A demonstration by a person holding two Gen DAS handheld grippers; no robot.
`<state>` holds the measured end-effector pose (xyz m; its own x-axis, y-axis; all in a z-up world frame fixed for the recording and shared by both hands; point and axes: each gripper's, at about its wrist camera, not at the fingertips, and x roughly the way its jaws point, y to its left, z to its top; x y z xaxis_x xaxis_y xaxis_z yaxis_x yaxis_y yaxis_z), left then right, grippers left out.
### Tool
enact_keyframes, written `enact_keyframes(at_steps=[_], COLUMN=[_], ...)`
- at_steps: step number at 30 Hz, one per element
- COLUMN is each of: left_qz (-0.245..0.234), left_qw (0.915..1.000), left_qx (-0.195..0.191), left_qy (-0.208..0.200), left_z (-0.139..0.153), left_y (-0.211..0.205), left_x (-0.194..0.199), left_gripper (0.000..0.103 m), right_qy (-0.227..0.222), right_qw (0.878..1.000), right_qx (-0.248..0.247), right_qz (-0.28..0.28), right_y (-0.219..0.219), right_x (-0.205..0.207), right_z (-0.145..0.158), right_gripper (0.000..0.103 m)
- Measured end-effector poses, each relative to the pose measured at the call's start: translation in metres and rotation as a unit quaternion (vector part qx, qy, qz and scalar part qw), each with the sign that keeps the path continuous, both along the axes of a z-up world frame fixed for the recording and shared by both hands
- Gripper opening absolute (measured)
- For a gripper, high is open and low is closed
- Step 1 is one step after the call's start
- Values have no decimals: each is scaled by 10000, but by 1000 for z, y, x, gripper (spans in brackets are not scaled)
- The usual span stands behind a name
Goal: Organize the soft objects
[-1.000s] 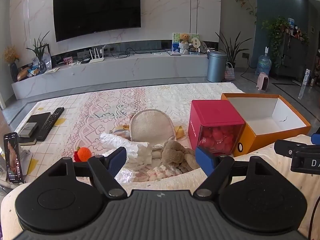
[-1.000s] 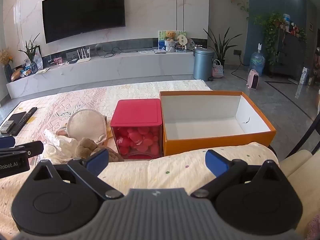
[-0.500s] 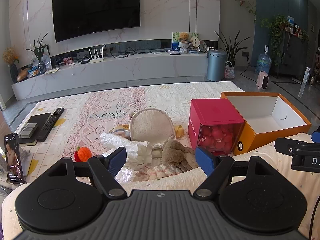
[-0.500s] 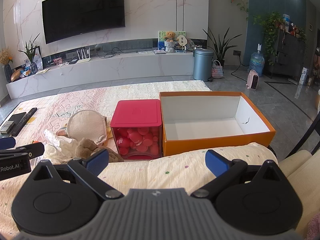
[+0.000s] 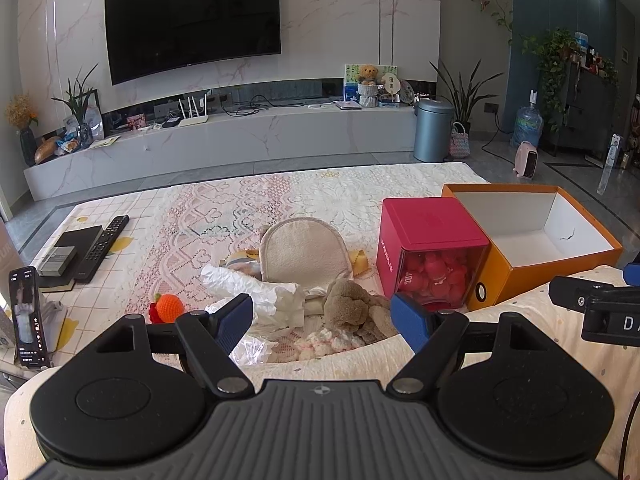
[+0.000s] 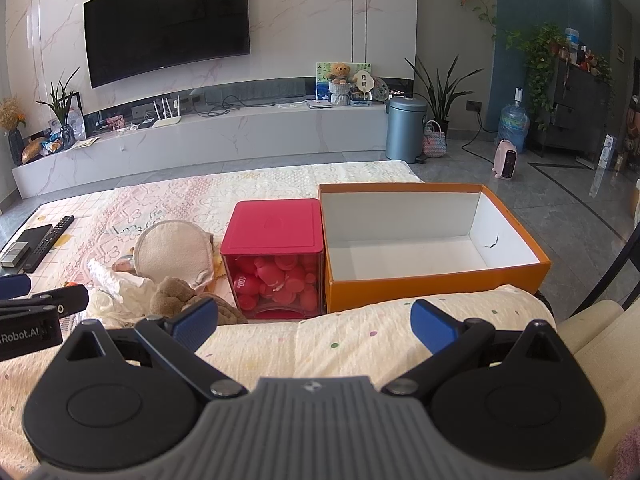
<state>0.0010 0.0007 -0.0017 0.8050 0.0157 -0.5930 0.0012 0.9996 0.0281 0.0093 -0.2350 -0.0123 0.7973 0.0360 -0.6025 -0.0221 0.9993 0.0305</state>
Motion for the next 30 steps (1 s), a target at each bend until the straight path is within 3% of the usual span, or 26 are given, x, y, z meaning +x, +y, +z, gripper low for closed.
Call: enact_keyframes(at_steps=[30], left_qz=[7], left_qw=[10000], left_qx=[11], left_qy=[-2], left_z=[-2], left_y=[0], left_x=[-1], left_gripper=[92], right_qy=[45], right_qw=[9999], right_qx=[-118], right_qz=[82], right_y=[11], right_x=[4], right_z=[-3], right_gripper=[100])
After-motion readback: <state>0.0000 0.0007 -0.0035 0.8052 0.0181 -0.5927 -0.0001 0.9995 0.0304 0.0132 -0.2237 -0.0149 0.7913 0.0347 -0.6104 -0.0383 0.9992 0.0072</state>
